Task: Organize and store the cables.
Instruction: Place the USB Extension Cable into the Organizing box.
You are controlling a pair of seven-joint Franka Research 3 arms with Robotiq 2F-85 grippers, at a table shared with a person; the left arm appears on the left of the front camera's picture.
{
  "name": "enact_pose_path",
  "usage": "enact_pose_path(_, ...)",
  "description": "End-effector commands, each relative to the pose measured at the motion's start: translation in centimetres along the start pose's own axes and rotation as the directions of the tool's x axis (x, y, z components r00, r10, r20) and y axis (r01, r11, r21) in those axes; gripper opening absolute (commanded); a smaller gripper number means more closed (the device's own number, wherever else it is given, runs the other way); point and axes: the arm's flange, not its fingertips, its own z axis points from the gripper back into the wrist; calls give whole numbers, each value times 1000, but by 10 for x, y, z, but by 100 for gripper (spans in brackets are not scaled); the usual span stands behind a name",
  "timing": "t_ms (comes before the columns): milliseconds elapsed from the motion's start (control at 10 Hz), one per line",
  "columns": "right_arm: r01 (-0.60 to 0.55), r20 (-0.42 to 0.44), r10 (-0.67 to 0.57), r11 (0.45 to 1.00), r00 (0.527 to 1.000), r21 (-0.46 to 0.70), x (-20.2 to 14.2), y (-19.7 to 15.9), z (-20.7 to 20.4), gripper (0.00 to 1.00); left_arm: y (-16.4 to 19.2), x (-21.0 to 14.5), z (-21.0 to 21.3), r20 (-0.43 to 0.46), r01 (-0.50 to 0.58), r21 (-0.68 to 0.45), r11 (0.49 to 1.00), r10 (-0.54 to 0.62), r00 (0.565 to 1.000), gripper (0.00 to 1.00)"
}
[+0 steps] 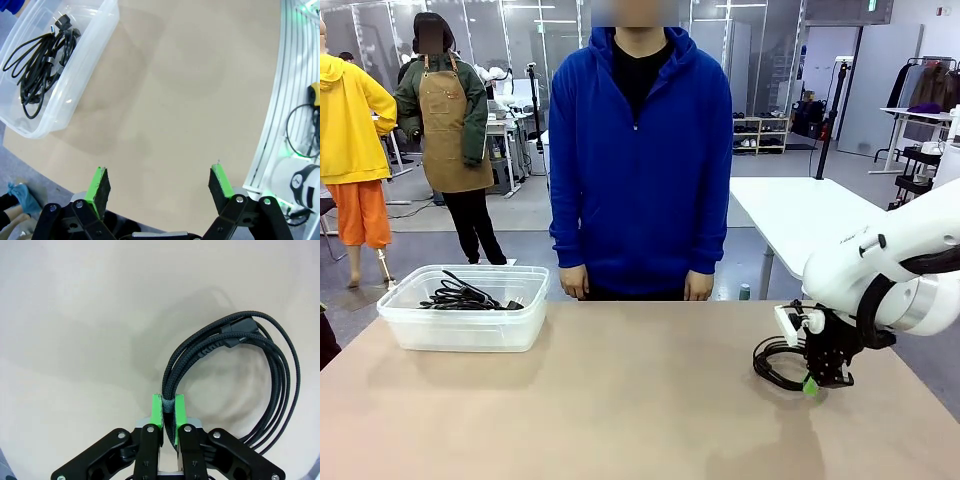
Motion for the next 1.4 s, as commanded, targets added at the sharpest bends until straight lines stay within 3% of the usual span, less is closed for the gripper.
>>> enact_pose_path(0,22,12,-22,998,1000,-61,21,20,44,0,-1,2,1,14,-18,-1,1000,18,1000,100)
enact_pose_path(200,3,24,-1,997,1000,-83,32,35,70,0,-1,2,1,14,-18,-1,1000,18,1000,100)
enact_pose_path(300,-13,-17,12,1000,1000,-22,30,46,74,0,-1,2,1,14,-18,-1,1000,18,1000,100)
enact_pose_path(400,-14,29,16,996,999,-84,27,20,62,0,-1,2,1,14,-18,-1,1000,18,1000,100)
enact_pose_path(1000,-14,29,16,996,999,-84,27,20,62,0,-1,2,1,14,-18,-1,1000,18,1000,100)
enact_pose_path(1100,-12,27,14,997,1000,-71,25,24,62,11,-1,2,1,14,-18,-1,1000,18,1000,100)
enact_pose_path(1200,10,32,-8,998,999,-57,71,5,66,11,-1,2,1,14,-18,-1,1000,18,1000,100)
enact_pose_path(1300,-50,7,50,998,999,-31,124,-9,61,11,-1,2,1,14,-18,-1,1000,18,1000,100)
